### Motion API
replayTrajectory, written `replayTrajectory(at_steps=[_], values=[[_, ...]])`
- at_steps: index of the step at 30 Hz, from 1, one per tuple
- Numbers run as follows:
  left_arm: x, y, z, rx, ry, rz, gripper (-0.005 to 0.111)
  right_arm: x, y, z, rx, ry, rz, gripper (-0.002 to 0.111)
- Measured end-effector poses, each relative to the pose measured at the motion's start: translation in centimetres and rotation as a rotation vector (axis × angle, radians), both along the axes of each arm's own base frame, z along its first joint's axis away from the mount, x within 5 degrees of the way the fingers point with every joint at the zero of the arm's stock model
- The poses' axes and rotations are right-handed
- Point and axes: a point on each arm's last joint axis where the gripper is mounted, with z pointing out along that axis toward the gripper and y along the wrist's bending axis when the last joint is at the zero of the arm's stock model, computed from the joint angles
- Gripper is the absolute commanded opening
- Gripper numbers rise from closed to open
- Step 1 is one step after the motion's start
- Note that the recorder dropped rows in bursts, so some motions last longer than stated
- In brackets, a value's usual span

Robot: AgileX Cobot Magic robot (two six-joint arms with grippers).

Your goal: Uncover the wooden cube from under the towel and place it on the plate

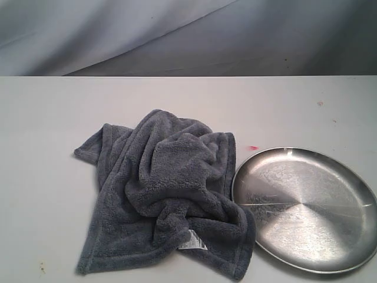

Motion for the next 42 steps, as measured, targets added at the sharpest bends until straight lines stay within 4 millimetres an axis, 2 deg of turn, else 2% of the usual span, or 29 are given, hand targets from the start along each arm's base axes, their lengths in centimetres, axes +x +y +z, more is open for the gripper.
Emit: replayTrajectory(at_steps=[26,31,33,38,42], values=[[0.0,0.0,0.0,0.000,0.000,0.000,0.000,0.0,0.0,0.1,0.008,-0.009,0.000,0.000],[0.0,0.0,0.0,0.000,0.000,0.000,0.000,0.0,0.2,0.2,0.287,0.021,0.006,0.000],[0.0,0.0,0.0,0.000,0.000,0.000,0.000,0.0,0.3,0.1,0.343,0.043,0.011,0.000],[0.0,0.0,0.0,0.000,0.000,0.000,0.000,-0.1,0.8,-0.1,0.411,0.097,0.079,0.000],[0.0,0.0,0.0,0.000,0.000,0.000,0.000,0.3,1.5,-0.6,0.383,0.200,0.156,0.000]])
